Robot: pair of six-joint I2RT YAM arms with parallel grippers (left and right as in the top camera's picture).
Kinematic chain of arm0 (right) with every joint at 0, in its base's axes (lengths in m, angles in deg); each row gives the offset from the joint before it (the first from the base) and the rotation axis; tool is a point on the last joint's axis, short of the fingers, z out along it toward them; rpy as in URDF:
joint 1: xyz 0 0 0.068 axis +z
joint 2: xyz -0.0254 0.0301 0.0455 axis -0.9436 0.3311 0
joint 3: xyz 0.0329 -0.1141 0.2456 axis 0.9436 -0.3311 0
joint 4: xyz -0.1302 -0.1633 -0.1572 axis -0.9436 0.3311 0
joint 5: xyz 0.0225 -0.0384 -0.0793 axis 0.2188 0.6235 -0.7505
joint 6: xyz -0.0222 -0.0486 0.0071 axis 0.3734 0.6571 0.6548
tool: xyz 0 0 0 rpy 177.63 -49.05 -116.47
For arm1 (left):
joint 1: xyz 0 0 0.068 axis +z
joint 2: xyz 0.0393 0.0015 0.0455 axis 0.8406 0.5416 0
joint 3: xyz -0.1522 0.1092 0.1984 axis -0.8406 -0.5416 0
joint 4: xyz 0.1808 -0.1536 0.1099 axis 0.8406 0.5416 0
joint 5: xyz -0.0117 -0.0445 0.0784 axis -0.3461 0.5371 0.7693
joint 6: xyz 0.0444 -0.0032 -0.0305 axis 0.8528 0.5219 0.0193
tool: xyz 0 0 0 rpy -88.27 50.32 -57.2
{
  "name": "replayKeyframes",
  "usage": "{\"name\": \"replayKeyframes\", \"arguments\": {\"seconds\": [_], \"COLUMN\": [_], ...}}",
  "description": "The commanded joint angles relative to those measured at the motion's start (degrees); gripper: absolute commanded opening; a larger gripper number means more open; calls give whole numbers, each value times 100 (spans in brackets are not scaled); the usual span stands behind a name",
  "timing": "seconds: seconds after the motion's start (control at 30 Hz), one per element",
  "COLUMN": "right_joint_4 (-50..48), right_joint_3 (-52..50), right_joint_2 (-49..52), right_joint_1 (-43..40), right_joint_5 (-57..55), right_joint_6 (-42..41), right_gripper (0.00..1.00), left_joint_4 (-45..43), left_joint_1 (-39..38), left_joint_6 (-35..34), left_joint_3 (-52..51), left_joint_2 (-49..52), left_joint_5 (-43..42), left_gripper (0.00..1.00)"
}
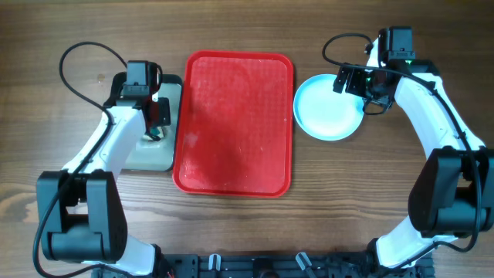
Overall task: Clean dirty plates on tray and stack at the side
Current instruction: 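Move the sponge back over the black tray with the left gripper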
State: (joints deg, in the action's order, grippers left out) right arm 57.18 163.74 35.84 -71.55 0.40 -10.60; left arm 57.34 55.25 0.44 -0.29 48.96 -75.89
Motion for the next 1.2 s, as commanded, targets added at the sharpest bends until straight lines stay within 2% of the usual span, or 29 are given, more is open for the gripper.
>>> {"name": "replayKeyframes", "arguments": {"seconds": [0.0,0.03,0.1,0.17,0.2,0.27,0.3,0.4,1.17], "right_joint_4": [-39,-46,-55,-57,-57,-57,-57,-57,-79], "right_joint_3": [96,96,96,96,96,96,96,96,96], "right_joint_2": [-144,-144,-144,-144,-144,-144,-144,-144,-144], "right_joint_1": [-26,-26,-26,-26,-26,-26,-26,-26,-26], "right_joint_5": [92,92,92,92,92,92,92,92,90], "right_joint_6": [-9,-11,-9,-11,-11,-11,-7,-11,-9], "right_gripper": [100,100,100,100,99,100,100,100,99], "left_joint_4": [-37,-35,-46,-105,-184,-343,-695,-973,-935], "left_joint_1": [114,114,111,111,114,111,111,111,111], "left_joint_6": [229,227,208,107,-68,-295,-581,-588,-588], "left_joint_3": [-17,-17,-17,-15,-15,-15,-15,-15,-17], "left_joint_2": [17,17,17,11,-9,-68,-188,-212,-210], "left_joint_5": [-234,-234,-254,-284,-295,-323,-584,-662,-662], "left_gripper": [14,25,60,81,88,93,97,100,100]}}
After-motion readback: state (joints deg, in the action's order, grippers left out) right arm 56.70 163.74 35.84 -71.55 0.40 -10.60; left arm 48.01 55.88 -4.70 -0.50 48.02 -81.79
